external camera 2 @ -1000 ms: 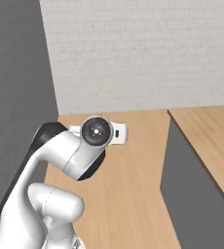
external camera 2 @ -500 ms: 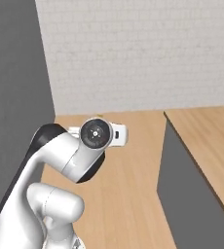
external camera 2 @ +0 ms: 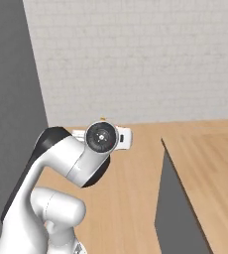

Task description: Start the toaster. Once the lever pops up, take the bread to the plate on the dining counter.

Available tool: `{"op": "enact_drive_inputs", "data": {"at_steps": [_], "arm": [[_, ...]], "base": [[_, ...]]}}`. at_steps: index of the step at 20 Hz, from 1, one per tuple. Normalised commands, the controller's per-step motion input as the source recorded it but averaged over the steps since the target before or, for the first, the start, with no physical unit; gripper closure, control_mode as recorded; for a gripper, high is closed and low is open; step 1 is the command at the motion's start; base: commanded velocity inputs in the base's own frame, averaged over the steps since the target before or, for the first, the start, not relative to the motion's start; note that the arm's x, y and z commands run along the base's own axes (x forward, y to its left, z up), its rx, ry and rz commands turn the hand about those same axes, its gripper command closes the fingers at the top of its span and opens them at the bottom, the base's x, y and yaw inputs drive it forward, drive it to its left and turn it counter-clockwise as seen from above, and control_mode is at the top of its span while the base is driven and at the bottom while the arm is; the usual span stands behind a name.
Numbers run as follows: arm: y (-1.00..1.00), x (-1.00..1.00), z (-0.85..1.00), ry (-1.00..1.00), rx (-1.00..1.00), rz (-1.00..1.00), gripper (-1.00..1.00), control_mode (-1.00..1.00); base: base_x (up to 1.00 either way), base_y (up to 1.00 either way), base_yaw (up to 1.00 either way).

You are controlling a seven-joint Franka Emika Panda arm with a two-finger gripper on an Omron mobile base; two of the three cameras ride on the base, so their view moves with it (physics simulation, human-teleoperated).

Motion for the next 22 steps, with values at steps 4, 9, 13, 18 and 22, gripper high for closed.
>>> {"op": "enact_drive_inputs", "data": {"at_steps": [4,9,13,18,22], "arm": [[0.00,0.00,0.00,0.00,0.00,0.00,1.00,1.00],[0.00,0.00,0.00,0.00,0.00,0.00,1.00,1.00],[0.00,0.00,0.00,0.00,0.00,0.00,1.00,1.00],[0.00,0.00,0.00,0.00,0.00,0.00,1.00,1.00],[0.00,0.00,0.00,0.00,0.00,0.00,1.00,1.00]], "base": [[1.00,0.54,0.00],[1.00,0.50,-0.02],[1.00,0.32,-0.29],[0.91,0.35,-0.71],[0.61,0.34,-0.90]]}}
